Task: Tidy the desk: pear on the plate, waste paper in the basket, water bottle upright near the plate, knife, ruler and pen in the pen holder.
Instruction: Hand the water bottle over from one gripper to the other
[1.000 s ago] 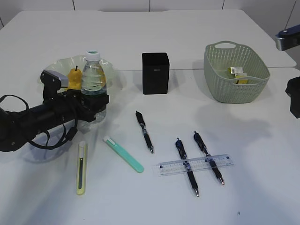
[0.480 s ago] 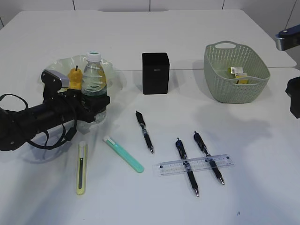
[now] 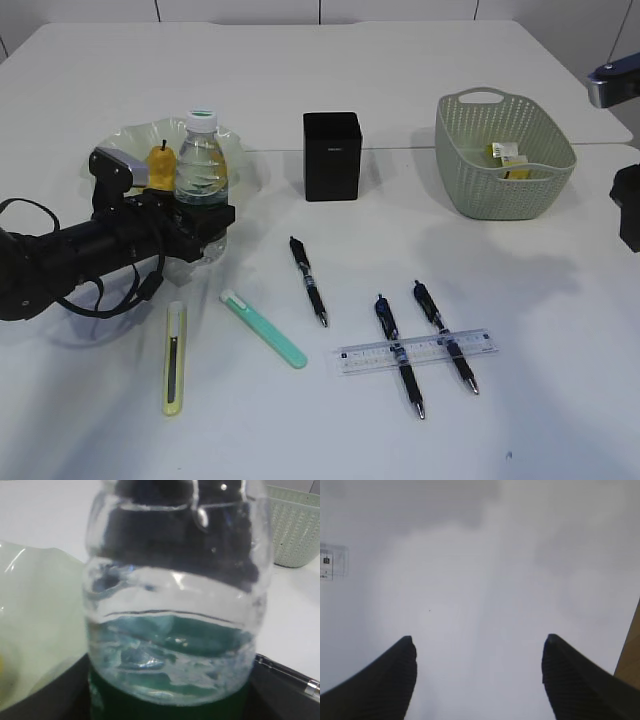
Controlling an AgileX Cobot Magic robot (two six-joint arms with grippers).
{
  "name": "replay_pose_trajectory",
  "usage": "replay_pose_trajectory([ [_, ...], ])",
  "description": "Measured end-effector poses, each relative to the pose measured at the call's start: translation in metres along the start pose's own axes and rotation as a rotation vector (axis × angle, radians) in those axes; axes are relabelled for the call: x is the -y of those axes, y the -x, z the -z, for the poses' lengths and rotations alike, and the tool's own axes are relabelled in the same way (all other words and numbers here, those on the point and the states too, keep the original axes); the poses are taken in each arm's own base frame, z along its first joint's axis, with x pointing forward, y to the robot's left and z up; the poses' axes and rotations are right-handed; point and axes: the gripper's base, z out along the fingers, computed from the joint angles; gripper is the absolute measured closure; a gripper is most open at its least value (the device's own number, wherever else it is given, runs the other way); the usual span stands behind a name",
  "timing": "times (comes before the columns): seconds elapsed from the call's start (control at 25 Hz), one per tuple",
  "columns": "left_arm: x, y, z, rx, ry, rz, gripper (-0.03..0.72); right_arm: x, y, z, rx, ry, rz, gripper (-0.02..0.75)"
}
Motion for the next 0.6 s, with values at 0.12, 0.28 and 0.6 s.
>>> replay_pose_trajectory([
  [0.12, 0.0001, 0.0, 0.0, 0.0, -0.001, 0.0, 0.221, 0.0, 0.0, 0.0, 0.0, 0.0, 0.0, 0.162],
  [0.28, 0.0003, 0.0006, 0.0, 0.0, -0.003, -0.002, 0.186, 0.0, 0.0, 0.0, 0.0, 0.0, 0.0, 0.162],
  [0.6, 0.0007, 0.0007, 0.0, 0.002, -0.007, -0.004, 0.163, 0.0, 0.0, 0.0, 0.0, 0.0, 0.0, 0.162],
])
